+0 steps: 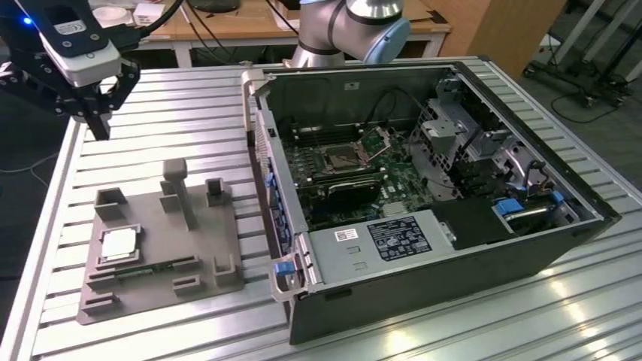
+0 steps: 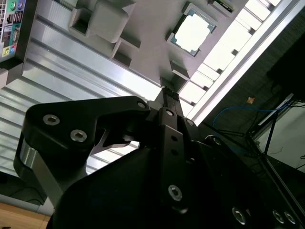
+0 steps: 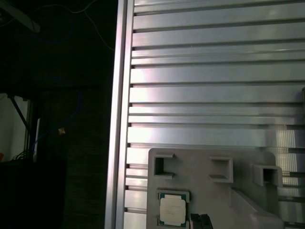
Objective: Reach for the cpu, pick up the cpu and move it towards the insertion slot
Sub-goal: 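Reach for the cpu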
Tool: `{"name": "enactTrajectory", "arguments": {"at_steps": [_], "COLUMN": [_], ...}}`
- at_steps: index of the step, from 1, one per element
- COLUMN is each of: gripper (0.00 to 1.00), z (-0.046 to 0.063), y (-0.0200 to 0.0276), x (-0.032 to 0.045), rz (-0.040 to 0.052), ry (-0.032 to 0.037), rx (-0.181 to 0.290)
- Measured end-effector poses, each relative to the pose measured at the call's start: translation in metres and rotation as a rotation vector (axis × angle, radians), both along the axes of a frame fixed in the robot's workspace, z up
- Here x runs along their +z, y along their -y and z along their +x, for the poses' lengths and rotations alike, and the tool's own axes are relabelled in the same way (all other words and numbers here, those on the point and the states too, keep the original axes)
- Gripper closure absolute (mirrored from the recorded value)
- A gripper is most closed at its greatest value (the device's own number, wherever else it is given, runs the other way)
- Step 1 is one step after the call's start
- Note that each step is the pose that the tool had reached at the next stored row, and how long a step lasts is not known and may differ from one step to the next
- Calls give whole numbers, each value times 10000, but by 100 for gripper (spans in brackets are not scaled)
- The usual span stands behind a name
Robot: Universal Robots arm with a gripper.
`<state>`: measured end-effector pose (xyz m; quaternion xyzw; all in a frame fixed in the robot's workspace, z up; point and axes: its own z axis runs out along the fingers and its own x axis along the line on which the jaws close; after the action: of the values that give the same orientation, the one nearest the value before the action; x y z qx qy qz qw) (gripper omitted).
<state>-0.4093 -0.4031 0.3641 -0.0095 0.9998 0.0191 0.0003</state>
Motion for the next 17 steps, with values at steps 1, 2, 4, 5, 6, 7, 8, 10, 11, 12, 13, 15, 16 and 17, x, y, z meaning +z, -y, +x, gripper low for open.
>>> {"name": "enactTrajectory", "arguments": {"at_steps": [1,2,4,5,6,7,8,10,11,12,13,15,16,17], "gripper": [89,89,89,89,89,89,89,89,89,89,89,89,89,89], "z": [0,-1,-5,-7,-12,-15,-16,-20,-22,-26,-29,-43,-48,-51], "y": [0,0,0,0,0,0,0,0,0,0,0,0,0,0], "x": [0,-1,-2,-3,-3,-3,-3,-4,-5,-5,-5,-6,-7,-8], "rz": [0,-1,0,-1,-1,0,0,0,0,-1,-1,0,0,0], "ry": [0,-1,-1,-1,-2,-1,-1,-1,0,-1,-1,-1,-1,0], "rx": [1,1,0,1,0,0,1,1,0,0,0,0,0,1]}}
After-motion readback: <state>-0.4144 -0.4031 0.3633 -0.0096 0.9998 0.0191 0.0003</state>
